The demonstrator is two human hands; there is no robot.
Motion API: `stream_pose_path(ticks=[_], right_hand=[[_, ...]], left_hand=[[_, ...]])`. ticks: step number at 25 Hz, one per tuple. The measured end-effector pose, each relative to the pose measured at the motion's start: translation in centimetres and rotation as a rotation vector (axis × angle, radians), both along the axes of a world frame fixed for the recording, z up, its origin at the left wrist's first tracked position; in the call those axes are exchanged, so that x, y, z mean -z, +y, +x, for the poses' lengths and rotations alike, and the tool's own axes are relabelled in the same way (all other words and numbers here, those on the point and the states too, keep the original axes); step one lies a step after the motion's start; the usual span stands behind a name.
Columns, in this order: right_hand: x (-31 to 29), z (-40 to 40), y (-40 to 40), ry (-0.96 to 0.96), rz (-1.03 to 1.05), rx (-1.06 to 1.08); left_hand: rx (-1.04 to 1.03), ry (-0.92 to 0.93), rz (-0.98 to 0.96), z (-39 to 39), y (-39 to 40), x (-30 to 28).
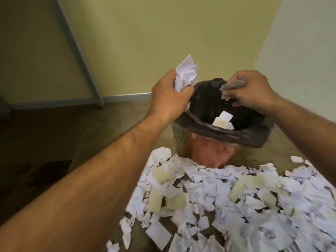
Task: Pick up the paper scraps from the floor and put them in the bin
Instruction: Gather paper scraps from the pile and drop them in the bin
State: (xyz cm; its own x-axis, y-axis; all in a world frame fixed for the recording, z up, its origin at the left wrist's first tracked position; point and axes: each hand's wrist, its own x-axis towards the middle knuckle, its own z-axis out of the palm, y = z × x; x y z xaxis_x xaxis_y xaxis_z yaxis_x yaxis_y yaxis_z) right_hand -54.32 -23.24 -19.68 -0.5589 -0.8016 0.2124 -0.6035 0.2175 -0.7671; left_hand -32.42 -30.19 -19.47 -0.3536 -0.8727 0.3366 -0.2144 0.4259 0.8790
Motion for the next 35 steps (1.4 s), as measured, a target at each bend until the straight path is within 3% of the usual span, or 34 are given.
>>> stream_pose_path(ticks=[2,5,7,10,14,17,19,21,23,26,28,30,35], right_hand=[[0.5,-2.9,0.5,0.045,0.171,0.096],[1.6,-4.7,0.7,0.371,0.571,0.081],[2.0,-4.5,0.5,0.46,0.691,0.046],[1.8,-3.2,-0.3,0.54,0.639,0.056],[2.2,1.4,-2.0,0.653,0.319,0.035],[3.2,7.9,-2.6,0.709,0.065,-0.14],[4.8,12.3,-2.4,0.683,0.035,-0.308],[7.7,16.3,-2.0,0.646,0.135,-0.5],[11.4,19.7,-1.4,0.644,0.298,-0.699],[17.3,23.7,-0.1,0.713,0.602,-0.914],[20.4,25.5,0.8,0.786,0.725,-0.989],[22.7,26.8,1.0,0.838,0.769,-1.039],[26.2,28.7,-0.4,0.952,0.824,-1.074]], left_hand=[[0.075,-0.015,0.158,-5.2,0.1,-0.5],[0.301,-0.037,0.623,-9.0,1.5,-0.9],[0.415,-0.062,0.774,-8.9,1.7,-0.3],[0.434,-0.006,0.73,-5.8,0.7,0.9],[0.225,0.15,0.619,1.9,-1.2,2.8],[0.038,0.045,0.552,9.1,-2.5,5.6],[-0.055,-0.176,0.524,14.0,-2.8,8.5],[-0.14,-0.443,0.636,19.2,-2.3,12.0],[-0.192,-0.714,0.867,24.5,-0.5,15.8],[-0.157,-1.042,1.096,31.2,5.0,21.2],[-0.154,-1.079,1.148,33.5,8.5,24.6],[-0.214,-1.056,1.061,34.0,11.4,27.3],[-0.332,-0.738,0.799,30.6,13.6,29.8]])
